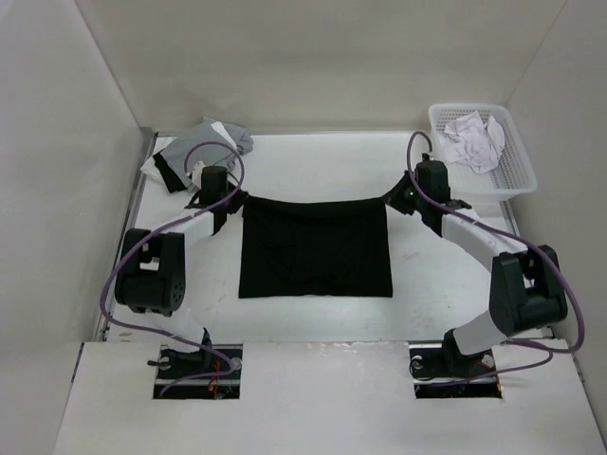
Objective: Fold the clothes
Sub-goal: Fold the tank top
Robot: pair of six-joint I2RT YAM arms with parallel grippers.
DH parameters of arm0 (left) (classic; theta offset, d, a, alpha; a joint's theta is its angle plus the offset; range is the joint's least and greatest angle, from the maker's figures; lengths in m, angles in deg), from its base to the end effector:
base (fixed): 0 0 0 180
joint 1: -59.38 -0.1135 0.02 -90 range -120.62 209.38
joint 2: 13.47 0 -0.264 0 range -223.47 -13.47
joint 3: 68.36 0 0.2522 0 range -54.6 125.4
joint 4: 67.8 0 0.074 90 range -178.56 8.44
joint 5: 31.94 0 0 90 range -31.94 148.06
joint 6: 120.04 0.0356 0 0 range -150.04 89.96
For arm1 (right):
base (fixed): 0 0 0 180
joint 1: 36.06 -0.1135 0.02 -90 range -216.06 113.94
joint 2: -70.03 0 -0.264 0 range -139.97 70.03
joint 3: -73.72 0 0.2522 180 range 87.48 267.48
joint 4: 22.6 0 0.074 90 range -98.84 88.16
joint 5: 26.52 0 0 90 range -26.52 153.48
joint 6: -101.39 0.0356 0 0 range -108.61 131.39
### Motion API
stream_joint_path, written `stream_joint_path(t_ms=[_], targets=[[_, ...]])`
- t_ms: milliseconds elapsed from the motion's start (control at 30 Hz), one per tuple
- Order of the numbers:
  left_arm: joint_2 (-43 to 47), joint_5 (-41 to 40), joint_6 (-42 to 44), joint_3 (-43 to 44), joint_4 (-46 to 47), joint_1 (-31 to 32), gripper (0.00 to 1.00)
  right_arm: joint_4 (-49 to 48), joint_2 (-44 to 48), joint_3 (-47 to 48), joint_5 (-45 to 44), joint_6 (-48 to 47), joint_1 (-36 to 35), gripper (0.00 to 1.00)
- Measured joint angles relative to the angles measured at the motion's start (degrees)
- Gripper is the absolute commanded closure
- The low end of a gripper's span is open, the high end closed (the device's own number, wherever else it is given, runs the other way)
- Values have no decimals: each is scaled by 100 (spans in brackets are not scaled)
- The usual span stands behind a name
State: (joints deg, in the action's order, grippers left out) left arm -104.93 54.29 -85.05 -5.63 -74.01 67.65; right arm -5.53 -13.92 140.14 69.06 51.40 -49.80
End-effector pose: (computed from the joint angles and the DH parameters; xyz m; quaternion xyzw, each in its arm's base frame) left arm 0.3345 -0.0463 0.1935 -0.3655 0.8075 -0.2175 0.4086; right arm 0.3127 0.0800 0.2379 0.1789 0.8663 0.2483 0.3947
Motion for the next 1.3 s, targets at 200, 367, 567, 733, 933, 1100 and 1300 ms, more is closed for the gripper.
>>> stream_joint_path(t_ms=[200,367,567,733,933,1100,1300], targets=[[-142,195,-111,337,627,17,98,-697,28,-96,361,166,247,100],[1644,269,-155,-1403,1182,50,98,-1220,1622,-1718,444,402,201,100],[3661,472,-219,-3154,968,-186,98,-1054,3366,-3416,457,704,164,100],[5327,870,-358,-3617,343,-424,98,-361,5071,-4044,448,1003,48,100],[6599,1261,-442,-3753,-304,-503,96,417,6166,-4135,240,1513,-551,100],[6865,1377,-389,-4242,-809,-710,91,1067,6323,-4358,-111,2107,-1060,97],[6745,1432,-365,-4640,-1377,-1056,69,2151,6601,-4301,-1150,2575,-1565,52]])
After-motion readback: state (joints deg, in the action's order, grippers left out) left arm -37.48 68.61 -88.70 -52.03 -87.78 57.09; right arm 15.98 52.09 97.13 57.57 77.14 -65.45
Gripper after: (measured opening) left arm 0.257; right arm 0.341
